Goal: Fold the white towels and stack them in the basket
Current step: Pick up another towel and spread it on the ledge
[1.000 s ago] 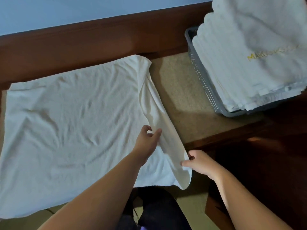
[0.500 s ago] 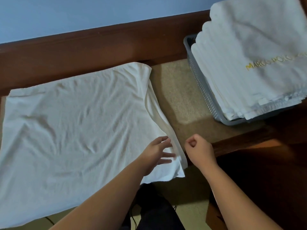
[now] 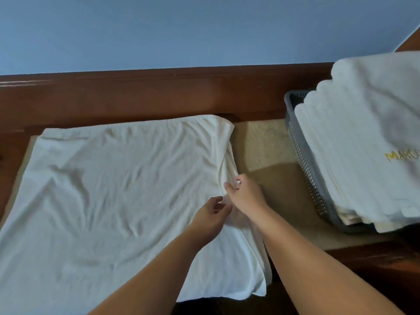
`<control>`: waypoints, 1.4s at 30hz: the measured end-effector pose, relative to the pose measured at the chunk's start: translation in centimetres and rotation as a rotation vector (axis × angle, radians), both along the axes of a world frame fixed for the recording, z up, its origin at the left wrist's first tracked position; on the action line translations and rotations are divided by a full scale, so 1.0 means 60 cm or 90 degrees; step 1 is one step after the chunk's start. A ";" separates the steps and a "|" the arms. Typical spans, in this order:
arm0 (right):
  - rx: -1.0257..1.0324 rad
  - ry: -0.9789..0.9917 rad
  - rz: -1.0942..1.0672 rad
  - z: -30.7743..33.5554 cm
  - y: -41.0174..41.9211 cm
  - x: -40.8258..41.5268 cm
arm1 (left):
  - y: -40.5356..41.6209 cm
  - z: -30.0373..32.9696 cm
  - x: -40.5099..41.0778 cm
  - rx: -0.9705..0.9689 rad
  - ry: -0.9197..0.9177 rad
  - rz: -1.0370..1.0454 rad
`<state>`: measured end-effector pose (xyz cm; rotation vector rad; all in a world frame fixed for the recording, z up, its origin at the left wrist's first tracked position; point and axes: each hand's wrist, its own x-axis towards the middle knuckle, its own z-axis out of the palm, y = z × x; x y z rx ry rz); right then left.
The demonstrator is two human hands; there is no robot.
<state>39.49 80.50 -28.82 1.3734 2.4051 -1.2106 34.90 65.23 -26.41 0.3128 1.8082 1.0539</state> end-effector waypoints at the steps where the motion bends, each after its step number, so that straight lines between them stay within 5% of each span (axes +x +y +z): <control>1: 0.012 -0.002 0.009 -0.004 0.008 -0.021 | 0.004 -0.002 -0.008 -0.002 0.009 -0.009; 12: 0.131 0.017 -0.099 -0.011 0.117 -0.205 | 0.012 -0.044 -0.042 -0.028 -0.068 -0.013; 19: -0.062 -0.034 -0.184 -0.015 0.172 -0.247 | 0.029 -0.059 -0.045 -0.067 -0.052 -0.032; 26: -0.246 0.092 -0.375 0.001 0.225 -0.252 | 0.039 -0.059 -0.044 -0.079 -0.050 -0.021; 30: -0.325 0.122 -0.337 0.002 0.236 -0.260 | 0.041 -0.054 -0.047 -0.086 -0.029 -0.021; 38: -0.094 0.312 -0.491 -0.003 0.225 -0.269 | 0.046 -0.049 -0.043 -0.078 -0.005 -0.080; 42: 0.065 0.181 -0.307 -0.012 0.189 -0.243 | 0.044 -0.051 -0.039 -0.068 -0.027 -0.097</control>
